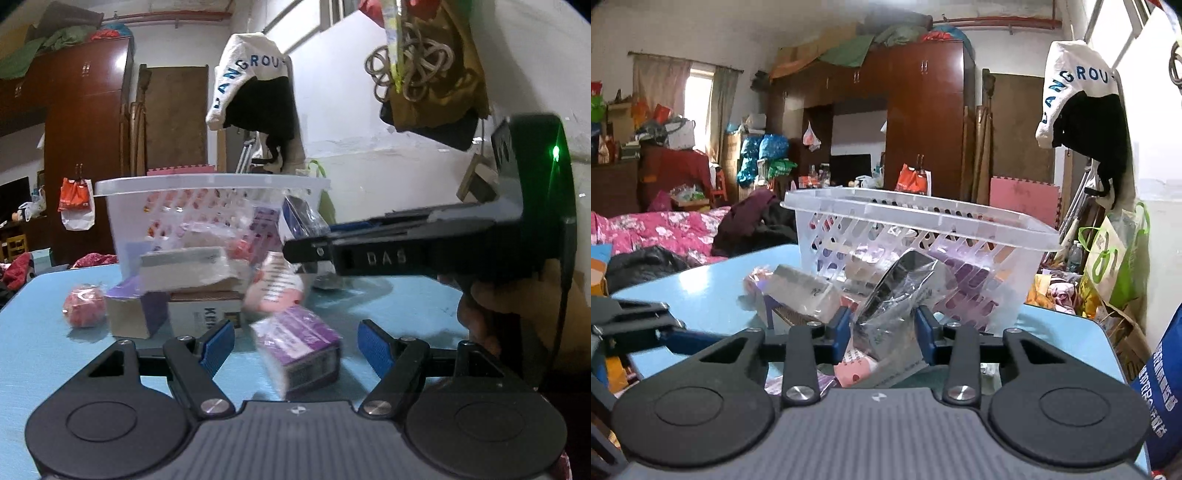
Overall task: Organize objects
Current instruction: 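Grasp a small purple box with the left tool while the right tool grasps a silver foil packet, then carry both items over the white basket and open both tools, then grasp the white box with the left tool while the right tool grasps a blue-labelled clear packet, then carry both items over the white basket and release them inside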
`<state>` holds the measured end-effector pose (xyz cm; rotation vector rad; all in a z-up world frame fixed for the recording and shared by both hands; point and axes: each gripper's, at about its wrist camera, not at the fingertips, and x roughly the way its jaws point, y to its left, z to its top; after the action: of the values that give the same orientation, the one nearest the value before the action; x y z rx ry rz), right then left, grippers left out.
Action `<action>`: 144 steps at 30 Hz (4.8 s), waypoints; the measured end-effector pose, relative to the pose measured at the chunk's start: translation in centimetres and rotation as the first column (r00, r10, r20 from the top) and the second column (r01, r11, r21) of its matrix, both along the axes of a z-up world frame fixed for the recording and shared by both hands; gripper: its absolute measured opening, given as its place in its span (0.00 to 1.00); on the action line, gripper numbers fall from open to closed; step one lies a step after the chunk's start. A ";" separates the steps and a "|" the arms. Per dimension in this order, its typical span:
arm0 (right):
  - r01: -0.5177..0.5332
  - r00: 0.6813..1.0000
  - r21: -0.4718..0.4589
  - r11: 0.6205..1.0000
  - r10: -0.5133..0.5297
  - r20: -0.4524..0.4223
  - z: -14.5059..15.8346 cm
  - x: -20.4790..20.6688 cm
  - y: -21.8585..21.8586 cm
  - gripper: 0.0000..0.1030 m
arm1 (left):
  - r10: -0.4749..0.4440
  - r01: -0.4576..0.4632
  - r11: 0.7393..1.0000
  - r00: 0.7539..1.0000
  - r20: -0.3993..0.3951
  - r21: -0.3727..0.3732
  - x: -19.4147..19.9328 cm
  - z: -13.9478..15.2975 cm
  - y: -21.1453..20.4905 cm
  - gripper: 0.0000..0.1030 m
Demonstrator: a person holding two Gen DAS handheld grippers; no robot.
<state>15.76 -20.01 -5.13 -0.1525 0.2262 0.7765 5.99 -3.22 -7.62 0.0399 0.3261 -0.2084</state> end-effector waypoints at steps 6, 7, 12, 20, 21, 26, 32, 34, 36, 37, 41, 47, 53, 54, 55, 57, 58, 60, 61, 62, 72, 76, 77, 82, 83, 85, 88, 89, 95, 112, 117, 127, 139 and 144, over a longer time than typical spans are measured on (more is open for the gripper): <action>0.010 1.000 0.024 1.000 -0.009 -0.030 -0.4 0.0 -1.2 0.40 | 0.020 -0.020 1.000 0.998 -0.052 0.004 1.5 -1.4 -1.1 0.69; 0.008 0.999 0.033 0.999 -0.007 -0.039 -0.5 0.1 -1.5 0.40 | 0.027 -0.027 1.000 0.999 -0.044 0.001 1.4 -1.6 -1.1 0.51; 0.012 0.998 0.054 0.998 -0.009 -0.055 -0.5 0.1 -2.3 0.40 | 0.042 -0.043 0.999 0.999 0.025 0.016 0.5 -1.4 -1.0 0.50; 0.017 0.997 0.057 0.998 -0.013 -0.072 -1.2 0.0 -3.4 0.40 | 0.070 -0.069 0.998 0.992 0.102 -0.013 -0.6 0.1 0.7 0.50; 0.019 0.997 0.061 0.998 -0.015 -0.072 -1.1 0.0 -3.6 0.40 | 0.073 -0.071 0.997 0.992 0.107 -0.022 -0.6 0.3 1.0 0.50; 0.013 0.999 0.086 0.996 -0.009 -0.038 0.9 -0.2 -4.0 0.40 | 0.094 -0.086 0.995 0.981 0.167 -0.057 -0.9 2.9 2.9 0.50; -0.012 0.999 0.074 0.997 0.008 0.049 7.9 2.0 -1.3 0.40 | 0.111 -0.086 0.988 0.974 0.199 -0.132 4.0 11.2 5.3 0.50; 0.003 0.999 0.050 0.999 -0.006 0.046 9.8 4.0 0.3 0.40 | 0.141 -0.116 0.983 0.974 0.177 -0.146 7.2 13.7 5.7 0.50; -0.008 1.000 0.038 0.999 0.008 0.006 11.1 6.3 1.6 0.40 | 0.165 -0.145 0.976 0.979 0.121 -0.161 10.5 15.0 6.1 0.50; -0.007 1.000 0.035 0.999 0.007 -0.017 11.4 7.4 2.2 0.40 | 0.169 -0.154 0.973 0.983 0.076 -0.171 12.3 15.4 6.5 0.50; 0.022 0.997 -0.031 0.999 -0.024 -0.069 11.0 10.4 4.1 0.41 | 0.191 -0.195 0.962 0.981 -0.040 -0.193 16.6 15.0 7.4 0.50; 0.054 0.996 -0.061 0.997 -0.058 -0.063 9.9 11.0 4.4 0.76 | 0.195 -0.211 0.956 0.976 -0.092 -0.204 18.2 13.7 8.0 0.73; 0.050 0.998 -0.010 0.999 -0.050 -0.026 10.8 8.3 1.7 0.92 | 0.203 -0.206 0.954 0.979 -0.037 -0.216 15.1 14.4 9.1 0.73; 0.045 0.999 0.017 0.999 -0.044 -0.014 10.9 7.7 0.7 0.97 | 0.199 -0.199 0.957 0.980 -0.023 -0.211 14.1 14.5 9.0 0.73; 0.033 0.999 0.046 0.998 -0.033 -0.009 10.6 7.0 -0.5 1.00 | 0.198 -0.196 0.958 0.980 -0.012 -0.208 12.8 14.3 9.0 0.75; 0.031 0.999 0.104 0.994 -0.028 -0.032 9.4 6.2 -2.4 1.00 | 0.199 -0.192 0.961 0.980 0.015 -0.200 10.1 13.3 8.7 0.81; 0.037 0.998 0.114 0.993 -0.031 -0.056 8.3 5.6 -3.1 1.00 | 0.205 -0.198 0.961 0.979 0.018 -0.193 9.1 12.6 8.4 0.82; 0.027 0.997 0.103 0.994 -0.019 -0.078 5.8 4.6 -3.5 1.00 | 0.205 -0.200 0.965 0.979 0.011 -0.170 7.5 10.7 7.6 0.82; 0.021 0.997 0.106 0.994 -0.013 -0.074 4.6 3.9 -3.7 1.00 | 0.183 -0.181 0.971 0.983 -0.002 -0.157 7.1 9.7 7.0 0.82; 0.009 0.997 0.096 0.995 -0.002 -0.077 3.2 3.2 -3.6 1.00 | 0.163 -0.163 0.975 0.987 -0.010 -0.153 6.8 8.8 6.5 0.82; 0.103 0.983 -0.030 0.994 -0.106 -0.147 -1.5 4.2 -2.9 1.00 | 0.237 -0.235 0.972 0.969 -0.068 0.028 9.7 4.4 3.5 0.82; 0.107 0.968 -0.054 0.993 -0.116 -0.223 -1.4 6.1 -3.3 0.86 | 0.238 -0.238 0.971 0.967 -0.088 0.003 9.8 3.6 4.0 0.82; 0.083 0.968 -0.069 0.994 -0.097 -0.232 -1.3 6.4 -3.0 0.82 | 0.239 -0.240 0.971 0.967 -0.091 -0.004 9.5 3.2 4.1 0.82; 0.133 0.984 -0.221 0.966 -0.155 -0.086 -1.1 6.1 -1.0 0.74 | 0.253 -0.252 0.968 0.964 -0.086 0.019 9.4 2.7 4.1 0.82; 0.133 0.985 -0.235 0.963 -0.156 -0.079 -1.1 6.4 -0.9 0.74 | 0.251 -0.250 0.968 0.964 -0.086 0.017 9.3 2.7 3.9 0.82; 0.121 0.987 -0.284 0.951 -0.147 -0.071 -1.1 7.2 -0.1 0.69 | 0.250 -0.249 0.968 0.965 -0.085 0.015 9.2 2.7 3.8 0.82; 0.065 0.992 -0.335 0.940 -0.098 -0.083 -1.5 8.2 0.8 0.67 | 0.252 -0.250 0.968 0.964 -0.083 0.025 9.2 2.6 3.6 0.82; 0.056 0.992 -0.335 0.941 -0.091 -0.089 -1.5 8.4 0.8 0.67 | 0.252 -0.251 0.968 0.964 -0.083 0.027 9.2 2.6 3.6 0.82; 0.026 0.990 -0.347 0.938 -0.072 -0.122 -2.1 8.3 -0.1 0.47 | 0.250 -0.249 0.968 0.965 -0.082 0.028 9.1 2.6 3.3 0.82; 0.059 0.985 -0.146 0.988 -0.081 -0.149 -1.5 5.7 -3.3 0.39 | 0.256 -0.256 0.966 0.967 0.017 0.019 7.4 3.1 3.3 0.80; 0.047 0.989 -0.018 0.999 -0.049 -0.138 -1.5 3.3 -5.1 0.39 | 0.226 -0.225 0.974 0.971 0.076 -0.016 5.3 3.3 3.7 0.80; 0.041 0.989 0.083 0.996 -0.028 -0.145 -1.0 2.1 -6.7 0.39 | 0.195 -0.190 0.981 0.973 0.121 -0.047 2.8 3.7 4.9 0.80; 0.000 0.995 0.125 0.992 0.013 -0.103 1.4 1.0 -5.9 0.39 | 0.139 -0.121 0.985 0.980 0.143 -0.124 1.7 5.1 6.2 0.80; -0.027 0.999 0.100 0.995 0.031 -0.041 6.1 2.5 -3.8 0.39 | 0.127 -0.103 0.983 0.979 0.161 -0.149 4.7 10.5 6.6 0.80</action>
<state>18.27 -23.85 0.97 -0.0449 0.2256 0.8191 10.69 3.40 2.90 -0.0999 0.1418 -0.1114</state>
